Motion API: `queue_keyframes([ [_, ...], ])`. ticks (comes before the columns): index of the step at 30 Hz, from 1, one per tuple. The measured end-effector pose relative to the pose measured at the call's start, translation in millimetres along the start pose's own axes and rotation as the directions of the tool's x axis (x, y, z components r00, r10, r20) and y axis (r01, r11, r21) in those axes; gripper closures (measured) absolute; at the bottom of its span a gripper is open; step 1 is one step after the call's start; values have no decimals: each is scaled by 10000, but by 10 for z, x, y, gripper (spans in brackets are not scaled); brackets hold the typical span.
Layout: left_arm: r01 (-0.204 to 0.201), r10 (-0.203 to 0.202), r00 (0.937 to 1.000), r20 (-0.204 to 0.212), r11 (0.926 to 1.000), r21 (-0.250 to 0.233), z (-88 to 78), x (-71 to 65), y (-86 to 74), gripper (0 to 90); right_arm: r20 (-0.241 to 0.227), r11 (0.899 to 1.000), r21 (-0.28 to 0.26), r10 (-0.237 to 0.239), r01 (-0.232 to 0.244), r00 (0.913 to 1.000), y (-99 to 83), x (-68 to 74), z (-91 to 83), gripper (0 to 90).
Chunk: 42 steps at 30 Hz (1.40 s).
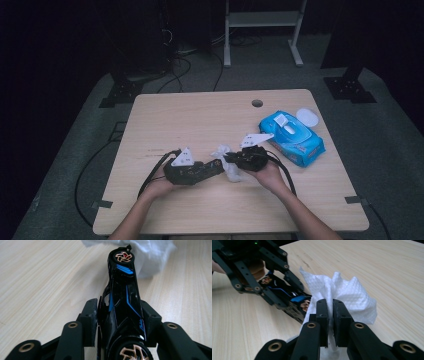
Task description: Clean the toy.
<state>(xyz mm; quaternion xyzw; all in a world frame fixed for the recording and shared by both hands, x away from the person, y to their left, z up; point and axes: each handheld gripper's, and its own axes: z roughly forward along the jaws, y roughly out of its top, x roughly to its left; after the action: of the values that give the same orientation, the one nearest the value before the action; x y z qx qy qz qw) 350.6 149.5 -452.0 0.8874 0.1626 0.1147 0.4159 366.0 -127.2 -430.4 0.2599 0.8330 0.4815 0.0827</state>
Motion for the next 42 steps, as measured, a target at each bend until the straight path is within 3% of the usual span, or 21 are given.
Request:
queue_keyframes([
  [5,220,-218,9998,-46,9990,389,74,-16,101,376,140,9999,-47,146,-145,9998,-55,-71,-112,833],
  [9,254,-257,9997,34,9976,649,146,-21,173,351,116,9999,-31,148,-148,9998,-88,-88,-135,833],
  [12,151,-163,9998,124,9957,918,194,-17,243,348,115,9997,-86,214,-213,9997,-98,-98,-144,833],
  [15,288,-319,9992,249,9927,1170,258,12,290,346,122,9997,-104,221,-220,9997,-101,-109,-151,832],
  [22,551,-620,9978,254,9746,2169,329,39,360,409,93,9996,34,267,-267,9996,-145,-114,-113,832],
  [28,453,-527,9983,251,9707,2359,334,15,400,434,55,9983,132,570,-571,9984,-197,-160,-40,832],
  [30,651,-735,9970,242,9655,2523,336,16,413,439,-20,9979,205,613,-612,9981,-205,-151,-6,832],
  [33,672,-778,9965,322,9654,2520,342,5,429,418,-145,9979,275,597,-593,9981,-211,-125,37,832],
  [38,850,-895,9960,26,9544,2861,382,-15,475,416,-191,9976,313,629,-623,9978,-223,-115,64,833],
  [40,1034,-1032,9945,-178,9409,3224,413,-17,496,427,-231,9973,325,665,-657,9975,-230,-109,62,833],
  [42,1973,-1943,9799,-459,9071,3718,456,-4,523,430,-247,9974,300,665,-657,9975,-238,-97,67,833],
])
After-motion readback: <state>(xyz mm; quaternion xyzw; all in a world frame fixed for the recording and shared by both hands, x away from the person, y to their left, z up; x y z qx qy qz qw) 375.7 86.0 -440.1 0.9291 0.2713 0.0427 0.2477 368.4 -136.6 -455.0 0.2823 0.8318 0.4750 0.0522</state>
